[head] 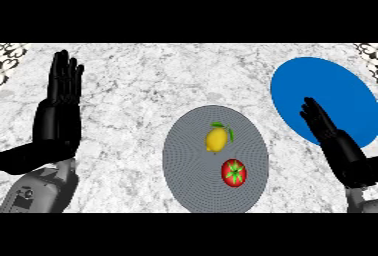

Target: Pick the lemon from the placemat and place it in the plate

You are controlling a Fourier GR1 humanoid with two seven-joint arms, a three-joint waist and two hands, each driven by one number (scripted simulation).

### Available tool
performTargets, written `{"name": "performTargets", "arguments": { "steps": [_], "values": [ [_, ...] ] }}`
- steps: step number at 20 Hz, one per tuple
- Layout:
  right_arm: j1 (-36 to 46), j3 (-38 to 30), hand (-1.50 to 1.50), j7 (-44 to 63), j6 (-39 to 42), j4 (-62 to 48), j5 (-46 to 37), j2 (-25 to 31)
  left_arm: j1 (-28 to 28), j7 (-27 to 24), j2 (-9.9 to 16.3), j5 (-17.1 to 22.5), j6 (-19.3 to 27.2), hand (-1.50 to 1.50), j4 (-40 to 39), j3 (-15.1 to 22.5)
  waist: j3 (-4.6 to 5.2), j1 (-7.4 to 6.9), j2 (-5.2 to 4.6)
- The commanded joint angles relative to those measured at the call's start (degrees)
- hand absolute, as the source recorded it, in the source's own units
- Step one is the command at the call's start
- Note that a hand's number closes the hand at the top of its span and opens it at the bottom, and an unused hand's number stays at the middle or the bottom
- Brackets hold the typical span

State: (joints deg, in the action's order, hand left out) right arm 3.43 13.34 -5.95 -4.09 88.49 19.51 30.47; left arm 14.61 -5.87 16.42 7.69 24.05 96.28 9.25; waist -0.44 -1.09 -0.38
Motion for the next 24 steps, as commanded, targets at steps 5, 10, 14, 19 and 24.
{"name": "performTargets", "arguments": {
  "steps": [5, 10, 14, 19, 24],
  "values": [
    [6.96, -10.40, 1.50, 5.79, -21.68, 5.62, -8.32, 0.60, -12.45, 11.47, -0.83, 3.69, -3.43, 0.00, -11.51, 4.13, 1.01, 2.68, 0.32],
    [1.47, -13.90, -1.50, 13.42, -39.42, 0.73, -22.06, 4.15, -14.60, 15.24, -2.32, 7.39, -5.68, 0.00, -12.96, 4.92, 1.19, 5.25, 0.67],
    [-1.34, -5.53, -1.50, 15.45, -53.50, 8.31, -33.65, -5.61, -15.73, 15.24, -2.55, 7.70, -8.32, 0.00, -14.36, 6.82, 0.87, 2.91, 0.76],
    [-7.35, 1.83, -1.50, 30.31, -54.43, 15.49, -51.31, -5.84, -15.12, 16.65, -2.41, 7.92, -8.85, 0.00, -13.83, 6.45, 0.84, 2.50, 0.78],
    [-8.40, 6.38, -1.50, 43.13, -37.97, 15.85, -57.97, -4.73, -15.04, 15.40, -0.90, 8.87, -11.49, 0.00, -14.62, 5.38, 1.18, 2.01, 0.46]
  ]
}}
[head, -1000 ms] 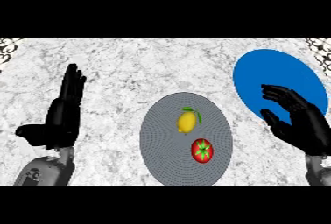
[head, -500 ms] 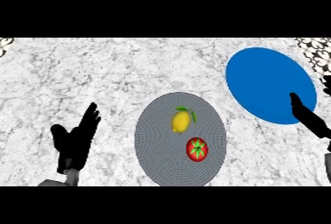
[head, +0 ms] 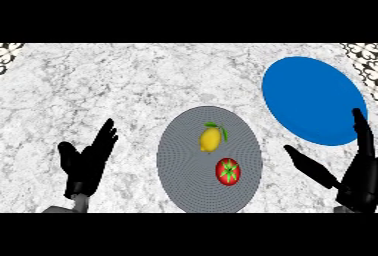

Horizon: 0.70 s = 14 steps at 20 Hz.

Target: Pick the lemon from the placemat and place it in the plate

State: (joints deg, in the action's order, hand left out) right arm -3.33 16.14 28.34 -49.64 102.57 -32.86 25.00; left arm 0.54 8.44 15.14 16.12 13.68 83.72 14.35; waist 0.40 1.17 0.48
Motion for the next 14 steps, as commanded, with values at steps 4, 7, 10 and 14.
{"name": "performTargets", "arguments": {
  "steps": [4, 7, 10, 14],
  "values": [
    [1.56, 5.99, -1.50, 22.09, 20.23, 4.45, -9.25, 2.14, -0.11, 1.11, -0.88, -0.16, -0.68, 0.00, -2.38, 1.13, 0.26, -1.11, -0.57],
    [5.61, 9.41, -1.50, 33.04, 27.36, 7.72, -14.60, -0.95, -2.63, 0.97, -0.85, -0.35, -1.22, 0.00, -0.81, 2.28, 0.17, -2.24, -0.26],
    [12.08, 11.25, -1.50, 43.02, 36.40, 7.22, -17.97, -4.05, -0.26, 2.60, -0.01, -0.18, -1.68, 0.00, -1.45, 1.43, 0.05, -2.51, -0.43],
    [19.79, 14.96, -1.50, 50.74, 42.79, 3.13, -23.22, -12.99, 0.47, 1.93, -0.18, 0.35, -2.58, 0.00, -3.43, 0.32, -0.12, -2.49, -0.56]
  ]
}}
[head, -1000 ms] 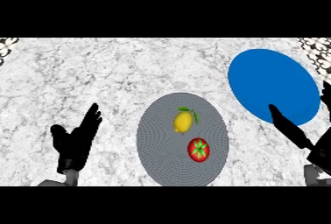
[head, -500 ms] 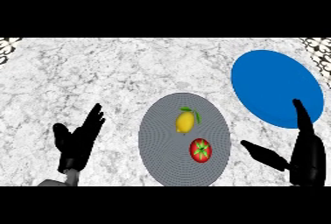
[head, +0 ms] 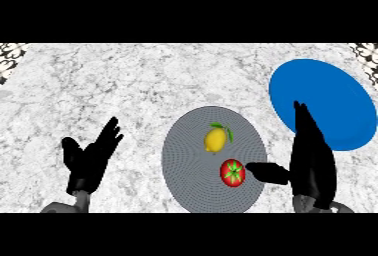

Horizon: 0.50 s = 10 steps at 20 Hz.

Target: Pick the lemon from the placemat and place it in the plate

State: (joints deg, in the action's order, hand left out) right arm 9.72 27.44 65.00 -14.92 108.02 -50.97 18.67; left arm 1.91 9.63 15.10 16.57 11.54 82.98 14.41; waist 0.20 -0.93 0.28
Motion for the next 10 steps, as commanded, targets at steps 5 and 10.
{"name": "performTargets", "arguments": {
  "steps": [5, 10],
  "values": [
    [13.56, 0.01, -1.50, 15.41, 11.81, -11.93, -8.22, -13.49, -0.01, -0.60, -0.90, -0.63, -0.63, 0.00, -3.60, -0.12, -0.06, -0.01, -0.48],
    [13.41, 1.24, -1.50, 18.27, 14.02, -12.65, -7.88, -18.42, -2.20, -0.42, -0.85, -1.38, -0.60, 0.00, -1.82, 0.55, -0.14, 0.31, -0.19]
  ]
}}
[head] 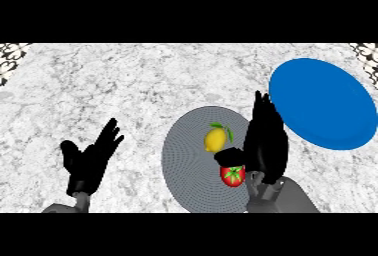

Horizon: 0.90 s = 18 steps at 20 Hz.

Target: Pick the lemon from the placemat and place it in the plate

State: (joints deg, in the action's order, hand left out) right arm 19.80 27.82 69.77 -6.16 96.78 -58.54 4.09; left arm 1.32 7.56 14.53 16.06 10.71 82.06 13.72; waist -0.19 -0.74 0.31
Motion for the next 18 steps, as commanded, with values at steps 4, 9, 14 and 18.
{"name": "performTargets", "arguments": {
  "steps": [4, 9, 14, 18],
  "values": [
    [5.21, 0.80, -1.50, 13.49, 0.49, -6.49, 2.66, -3.97, -1.66, 2.07, 0.89, 0.73, -1.56, 0.00, -0.99, -0.72, 0.24, -0.10, -0.34],
    [8.16, 2.91, -1.50, 13.87, -2.94, -11.68, 2.94, -4.03, 0.81, 2.91, -1.37, -0.60, -0.59, 0.00, -3.32, 0.20, 0.24, 0.09, -0.43],
    [7.56, 0.78, -1.50, 12.04, -1.82, -19.07, 2.15, -4.04, -1.01, 5.66, -1.14, -0.86, 1.03, 0.00, 1.77, 0.44, 0.19, -0.41, -0.38],
    [9.40, 0.61, -1.50, 14.82, -0.74, -18.48, 1.91, -4.04, -1.12, 2.91, -0.13, -0.63, -1.17, 0.00, -0.41, -0.95, 0.23, 0.02, -0.33]
  ]
}}
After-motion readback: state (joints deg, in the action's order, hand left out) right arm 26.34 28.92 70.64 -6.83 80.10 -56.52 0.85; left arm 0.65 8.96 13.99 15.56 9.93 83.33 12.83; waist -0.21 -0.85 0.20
